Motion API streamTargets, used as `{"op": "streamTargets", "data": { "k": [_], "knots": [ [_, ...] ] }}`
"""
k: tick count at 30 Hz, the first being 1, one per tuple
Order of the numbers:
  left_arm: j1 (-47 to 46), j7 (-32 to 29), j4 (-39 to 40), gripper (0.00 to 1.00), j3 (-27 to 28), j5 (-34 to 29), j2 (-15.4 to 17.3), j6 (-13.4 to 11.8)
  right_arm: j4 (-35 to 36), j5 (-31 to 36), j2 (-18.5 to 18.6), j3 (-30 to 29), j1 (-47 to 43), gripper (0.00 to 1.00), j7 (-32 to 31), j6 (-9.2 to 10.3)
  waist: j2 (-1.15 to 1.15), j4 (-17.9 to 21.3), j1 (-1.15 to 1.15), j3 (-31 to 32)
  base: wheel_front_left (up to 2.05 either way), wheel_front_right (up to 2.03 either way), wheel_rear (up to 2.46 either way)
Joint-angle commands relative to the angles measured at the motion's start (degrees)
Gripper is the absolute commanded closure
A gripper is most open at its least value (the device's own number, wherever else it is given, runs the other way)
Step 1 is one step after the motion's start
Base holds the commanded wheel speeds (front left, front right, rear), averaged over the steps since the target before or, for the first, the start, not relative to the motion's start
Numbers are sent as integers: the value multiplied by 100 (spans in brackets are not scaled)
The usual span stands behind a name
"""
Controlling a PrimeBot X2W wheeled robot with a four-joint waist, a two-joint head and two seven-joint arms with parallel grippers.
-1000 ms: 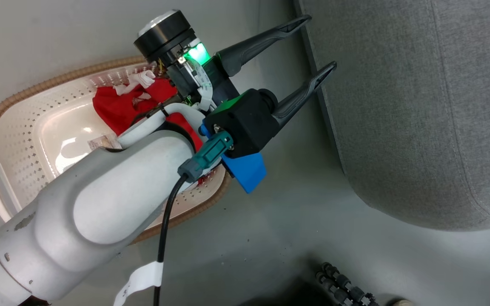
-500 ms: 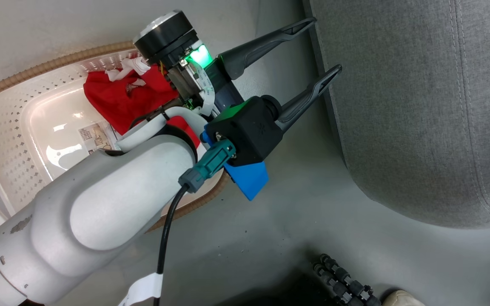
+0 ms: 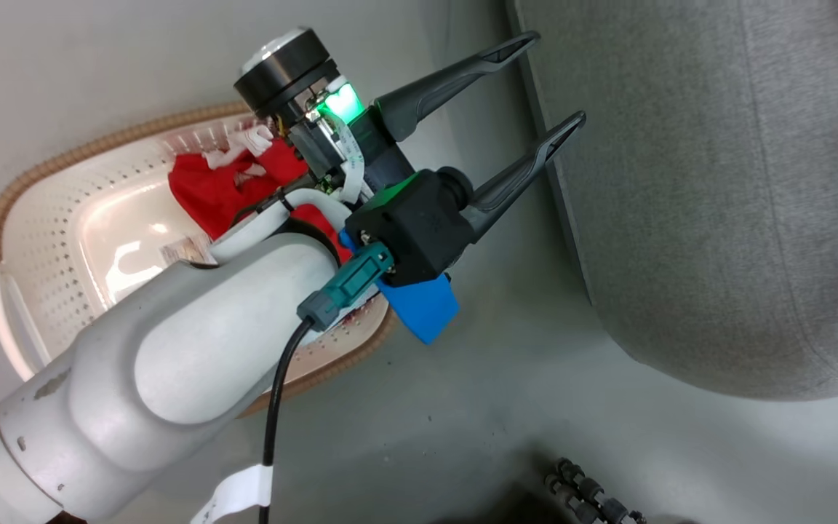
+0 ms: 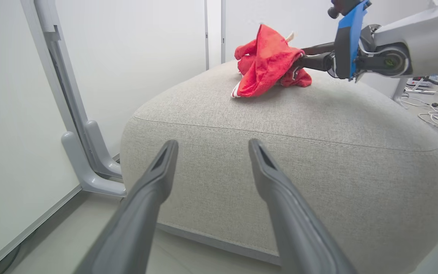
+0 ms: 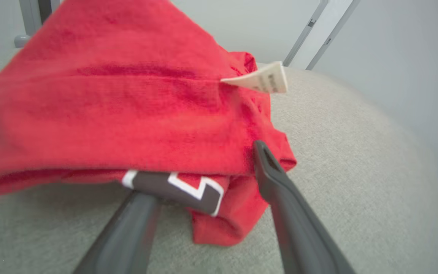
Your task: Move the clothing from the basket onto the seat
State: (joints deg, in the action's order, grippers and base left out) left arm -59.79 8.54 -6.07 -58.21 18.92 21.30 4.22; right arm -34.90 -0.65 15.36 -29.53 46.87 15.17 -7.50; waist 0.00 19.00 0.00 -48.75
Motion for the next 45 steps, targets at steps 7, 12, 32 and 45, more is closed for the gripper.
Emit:
{"op": "streamTargets", "data": {
  "k": [7,12,32,45],
  "knots": [
    [356,455,-407,0,114,229,-221,-177,587,-49,86,305,-1120,0,-3,0,0,-160,0,950,0,0,0],
    [608,599,-596,0,253,359,-310,-278,999,-60,40,426,-1613,0,-3,1,0,-262,0,1408,0,0,0],
    [2397,672,-464,0,2597,149,-603,-609,2594,-540,-174,1997,-2285,0,-3,0,0,-1133,0,3054,0,0,0],
    [3463,667,-706,0,4069,-263,-971,-357,2295,-674,-473,2907,-2309,0,-4,0,0,-1703,0,3716,0,0,0]
  ]
}}
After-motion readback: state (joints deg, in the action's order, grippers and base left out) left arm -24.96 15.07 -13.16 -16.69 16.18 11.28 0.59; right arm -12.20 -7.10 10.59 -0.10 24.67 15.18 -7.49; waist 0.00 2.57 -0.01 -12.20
